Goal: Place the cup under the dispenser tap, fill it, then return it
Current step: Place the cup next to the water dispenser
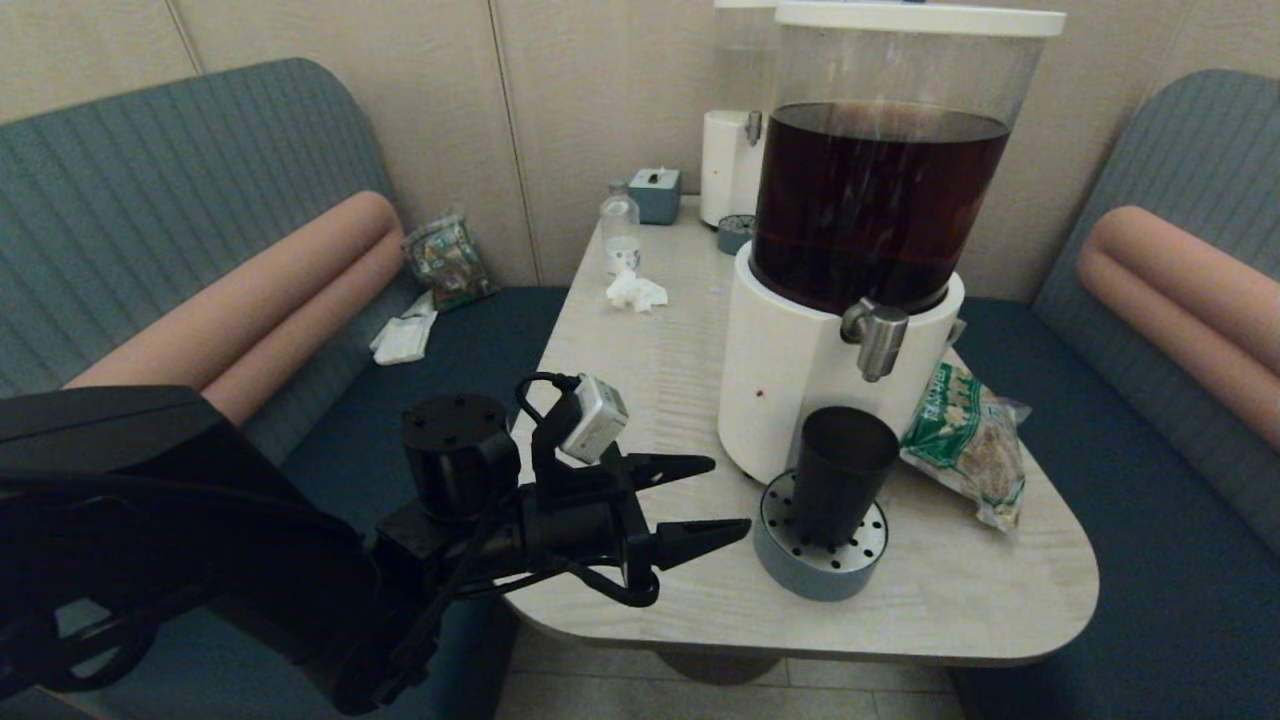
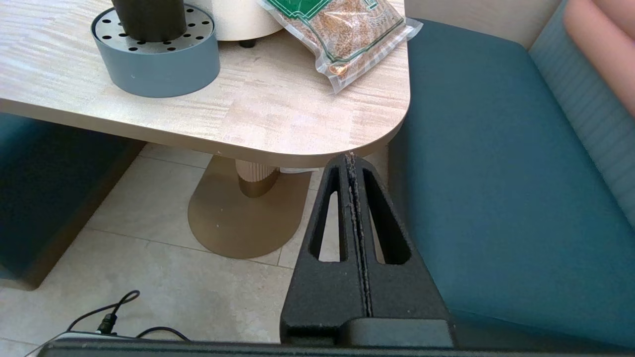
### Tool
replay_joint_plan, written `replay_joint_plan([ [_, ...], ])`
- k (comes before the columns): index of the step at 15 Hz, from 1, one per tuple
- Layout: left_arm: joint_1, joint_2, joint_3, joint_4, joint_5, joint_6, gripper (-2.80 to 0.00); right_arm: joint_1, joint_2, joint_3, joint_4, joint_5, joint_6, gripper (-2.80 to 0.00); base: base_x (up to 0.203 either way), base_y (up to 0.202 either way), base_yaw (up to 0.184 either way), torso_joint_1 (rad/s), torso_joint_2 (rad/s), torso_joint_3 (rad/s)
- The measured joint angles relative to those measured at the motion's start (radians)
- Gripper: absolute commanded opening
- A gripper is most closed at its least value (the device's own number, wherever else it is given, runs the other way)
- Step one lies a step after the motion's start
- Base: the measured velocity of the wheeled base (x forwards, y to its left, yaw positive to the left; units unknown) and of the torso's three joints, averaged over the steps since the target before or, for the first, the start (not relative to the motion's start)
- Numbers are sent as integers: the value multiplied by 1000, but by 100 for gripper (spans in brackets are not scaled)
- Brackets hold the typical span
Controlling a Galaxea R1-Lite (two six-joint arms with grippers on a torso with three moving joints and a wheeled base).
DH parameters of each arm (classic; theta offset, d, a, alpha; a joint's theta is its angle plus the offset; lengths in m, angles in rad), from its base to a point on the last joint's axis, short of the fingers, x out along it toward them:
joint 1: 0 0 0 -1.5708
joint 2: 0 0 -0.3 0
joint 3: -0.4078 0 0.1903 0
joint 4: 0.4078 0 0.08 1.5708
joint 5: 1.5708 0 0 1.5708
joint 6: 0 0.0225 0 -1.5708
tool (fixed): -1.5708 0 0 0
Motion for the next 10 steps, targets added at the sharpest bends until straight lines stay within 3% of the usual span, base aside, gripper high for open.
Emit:
replay_joint_plan([
  [10, -21, 73, -93, 5, 3, 7, 0, -1, 0, 0, 0, 0, 0, -280, 0, 0, 0, 0, 0, 0],
])
